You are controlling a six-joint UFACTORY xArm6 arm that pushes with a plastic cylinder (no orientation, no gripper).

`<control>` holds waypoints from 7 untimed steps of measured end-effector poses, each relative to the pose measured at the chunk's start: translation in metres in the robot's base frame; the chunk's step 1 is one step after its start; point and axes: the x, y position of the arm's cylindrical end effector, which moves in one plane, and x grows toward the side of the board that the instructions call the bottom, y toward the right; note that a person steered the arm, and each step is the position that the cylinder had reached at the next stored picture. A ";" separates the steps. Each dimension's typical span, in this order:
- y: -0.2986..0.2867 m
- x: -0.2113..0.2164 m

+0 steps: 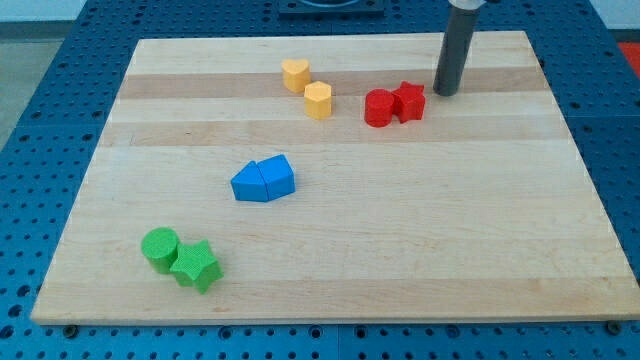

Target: Move the yellow hexagon to the yellow heart

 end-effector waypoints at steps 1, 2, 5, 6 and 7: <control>0.000 0.001; -0.034 0.016; -0.124 0.022; -0.124 0.022; -0.115 -0.026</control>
